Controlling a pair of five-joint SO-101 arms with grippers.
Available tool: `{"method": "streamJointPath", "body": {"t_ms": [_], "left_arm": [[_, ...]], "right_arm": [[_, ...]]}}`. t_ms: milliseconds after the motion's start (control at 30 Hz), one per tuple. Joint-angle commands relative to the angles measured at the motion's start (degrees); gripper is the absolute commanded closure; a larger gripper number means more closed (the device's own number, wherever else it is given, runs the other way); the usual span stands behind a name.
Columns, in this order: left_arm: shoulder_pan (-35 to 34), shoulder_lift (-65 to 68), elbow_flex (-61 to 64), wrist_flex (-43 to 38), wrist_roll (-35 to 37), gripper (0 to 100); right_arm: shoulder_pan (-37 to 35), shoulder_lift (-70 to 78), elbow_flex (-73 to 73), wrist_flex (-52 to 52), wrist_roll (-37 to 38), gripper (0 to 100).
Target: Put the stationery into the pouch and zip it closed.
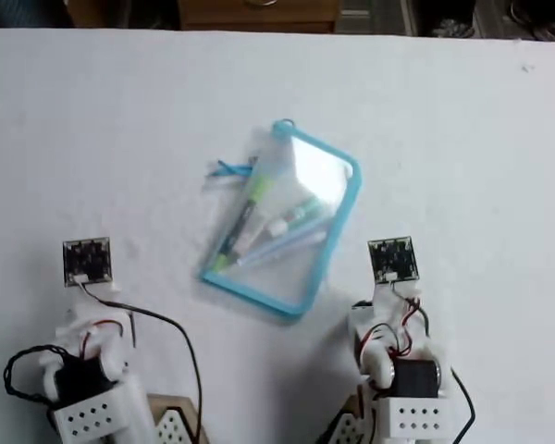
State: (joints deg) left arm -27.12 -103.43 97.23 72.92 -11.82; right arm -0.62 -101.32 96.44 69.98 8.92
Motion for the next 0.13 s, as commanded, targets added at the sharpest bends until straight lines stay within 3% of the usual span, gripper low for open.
{"method": "streamJointPath", "body": {"t_ms": [0, 100], "left_arm": [[-0.31, -0.4, -0.26, 0.35, -0.26, 97], [-0.31, -0.4, -0.26, 0.35, -0.26, 97]], "right_arm": [[0.57, -0.4, 0.53, 0.22, 0.26, 97.4], [0.57, -0.4, 0.53, 0.22, 0.26, 97.4]]}}
